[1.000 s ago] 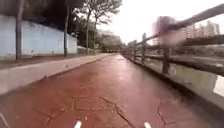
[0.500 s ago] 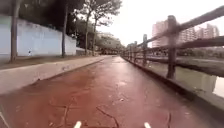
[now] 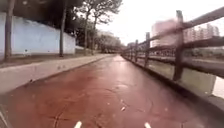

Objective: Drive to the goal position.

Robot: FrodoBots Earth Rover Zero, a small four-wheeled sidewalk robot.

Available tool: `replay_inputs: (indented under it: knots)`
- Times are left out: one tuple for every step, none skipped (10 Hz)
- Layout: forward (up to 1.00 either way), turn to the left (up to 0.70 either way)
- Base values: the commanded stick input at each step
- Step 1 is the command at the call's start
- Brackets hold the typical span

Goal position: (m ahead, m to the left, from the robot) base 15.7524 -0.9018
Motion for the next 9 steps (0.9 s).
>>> replay_inputs:
  knots:
    - [0.5, 0.06]
    - [0.5, 0.0]
    - [0.5, 0.27]
    - [0.5, 0.5]
    - [0.5, 0.5]
    - [0.5, 0.5]
    - [0.5, 0.05]
    - [0.5, 0.0]
    - [0.5, 0.0]
